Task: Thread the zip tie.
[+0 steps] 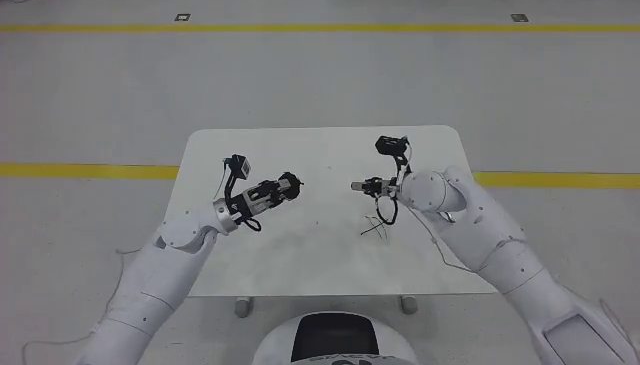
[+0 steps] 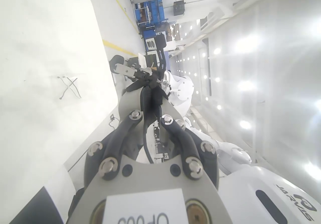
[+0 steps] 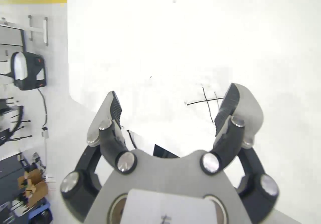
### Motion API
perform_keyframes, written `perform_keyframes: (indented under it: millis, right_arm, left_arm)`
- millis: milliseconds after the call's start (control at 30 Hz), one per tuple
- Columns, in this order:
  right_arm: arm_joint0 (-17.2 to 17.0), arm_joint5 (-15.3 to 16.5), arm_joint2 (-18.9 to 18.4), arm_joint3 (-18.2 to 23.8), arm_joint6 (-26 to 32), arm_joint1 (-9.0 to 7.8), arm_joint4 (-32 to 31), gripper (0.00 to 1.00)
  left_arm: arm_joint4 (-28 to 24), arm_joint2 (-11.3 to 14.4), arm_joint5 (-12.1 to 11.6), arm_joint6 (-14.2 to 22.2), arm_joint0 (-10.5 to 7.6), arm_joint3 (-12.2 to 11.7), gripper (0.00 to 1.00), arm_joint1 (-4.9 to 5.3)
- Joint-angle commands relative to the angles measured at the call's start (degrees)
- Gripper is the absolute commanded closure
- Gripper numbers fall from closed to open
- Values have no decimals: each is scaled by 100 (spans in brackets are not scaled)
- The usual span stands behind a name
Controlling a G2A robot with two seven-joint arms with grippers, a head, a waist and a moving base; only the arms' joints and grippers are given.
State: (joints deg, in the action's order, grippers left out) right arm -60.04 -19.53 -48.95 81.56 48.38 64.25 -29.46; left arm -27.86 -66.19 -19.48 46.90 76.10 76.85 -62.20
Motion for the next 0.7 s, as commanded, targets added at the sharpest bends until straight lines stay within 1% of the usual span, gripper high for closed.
perform_keyframes:
  millis: [0,133,233,300,367,433,467,500,567,667]
  right_arm:
    - [-17,5,16,10,3,4,-76,0]
    - [-17,5,16,10,3,4,-76,0]
    - [-17,5,16,10,3,4,-76,0]
    - [-17,5,16,10,3,4,-76,0]
    - [-78,20,47,-4,-117,1,-274,0]
    - [-57,5,84,-9,44,-5,-497,0]
    - [-51,5,81,-9,87,-4,-571,0]
    - [-40,5,115,-24,200,-8,-772,0]
    - [-20,5,161,13,355,-9,-1039,0]
    - [-16,80,266,95,654,-20,-1432,0]
  left_arm:
    - [0,0,0,0,0,0,100,0]
    - [9,9,16,-21,3,5,100,-1]
    - [178,203,206,-124,-19,149,100,-29]
    - [389,395,334,-237,-82,221,100,-60]
    - [550,574,431,-393,-165,233,100,-98]
    - [668,720,513,-502,-252,201,100,-132]
    - [675,764,519,-538,-294,170,100,-146]
    - [661,807,511,-550,-338,122,100,-160]
    - [634,834,484,-543,-386,52,100,-170]
    - [631,799,425,-538,-420,-41,100,-161]
